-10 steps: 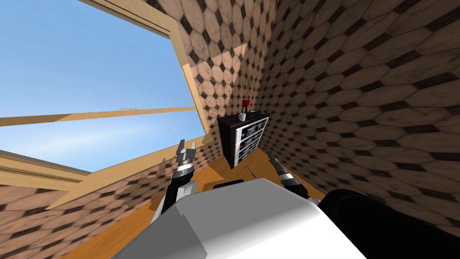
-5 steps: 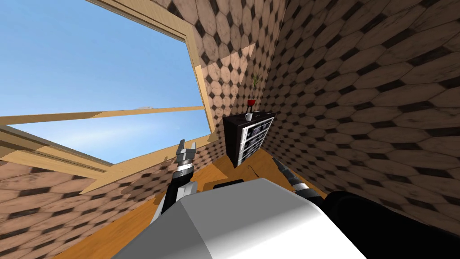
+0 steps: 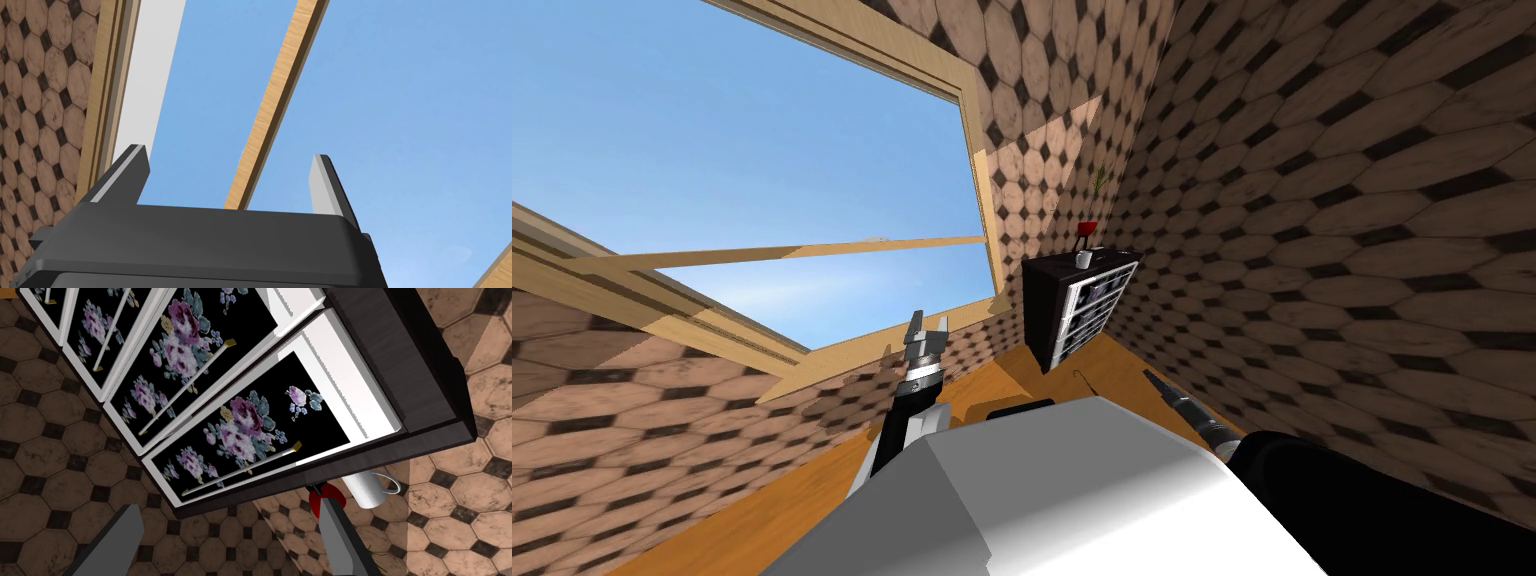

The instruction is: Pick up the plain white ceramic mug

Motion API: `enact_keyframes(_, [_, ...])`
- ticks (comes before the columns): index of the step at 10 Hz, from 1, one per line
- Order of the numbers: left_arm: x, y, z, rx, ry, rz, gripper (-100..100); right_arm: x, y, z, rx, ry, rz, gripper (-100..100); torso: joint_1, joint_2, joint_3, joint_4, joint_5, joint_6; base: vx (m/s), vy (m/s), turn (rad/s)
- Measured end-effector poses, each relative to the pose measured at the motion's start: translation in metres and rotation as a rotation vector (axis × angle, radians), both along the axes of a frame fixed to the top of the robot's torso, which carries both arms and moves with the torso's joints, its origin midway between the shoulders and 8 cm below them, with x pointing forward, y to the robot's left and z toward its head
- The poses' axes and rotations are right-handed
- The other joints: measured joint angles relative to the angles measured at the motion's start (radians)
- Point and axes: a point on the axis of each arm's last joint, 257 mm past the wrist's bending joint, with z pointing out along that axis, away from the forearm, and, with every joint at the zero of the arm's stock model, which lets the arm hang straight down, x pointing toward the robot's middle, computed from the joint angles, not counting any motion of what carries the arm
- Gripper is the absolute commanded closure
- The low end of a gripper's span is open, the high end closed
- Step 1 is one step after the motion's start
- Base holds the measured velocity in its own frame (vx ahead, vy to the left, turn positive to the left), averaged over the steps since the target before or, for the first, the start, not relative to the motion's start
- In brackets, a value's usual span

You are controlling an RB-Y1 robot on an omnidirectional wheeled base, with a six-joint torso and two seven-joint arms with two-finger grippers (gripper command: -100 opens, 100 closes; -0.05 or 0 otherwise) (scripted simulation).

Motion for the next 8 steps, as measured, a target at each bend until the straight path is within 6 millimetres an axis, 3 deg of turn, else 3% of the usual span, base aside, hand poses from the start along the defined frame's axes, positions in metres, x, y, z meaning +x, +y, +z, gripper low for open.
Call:
enact_keyframes(2, [0.0, 0.0, 0.0, 0.0, 0.0, 0.0, 0, -0.029, -0.024, -0.01, -0.045, 0.084, -0.023, -100, 0.0, 0.002, 0.001, 0.0, 0.0, 0.0, -0.002, 0.14, 0.099])
enact_keyframes(5, [0.0, 0.0, 0.0, 0.0, 0.0, 0.0, 0, -0.067, -0.045, -0.008, -0.092, 0.177, -0.05, -100, -0.004, 0.0, 0.0, 0.0, -0.001, 0.0, 0.026, 0.09, 0.069])
enact_keyframes(8, [0.0, 0.0, 0.0, 0.0, 0.0, 0.0, 0, -0.108, -0.079, -0.006, -0.15, 0.293, -0.086, -100, -0.001, -0.001, -0.001, 0.0, 0.0, 0.001, 0.052, 0.145, 0.127])
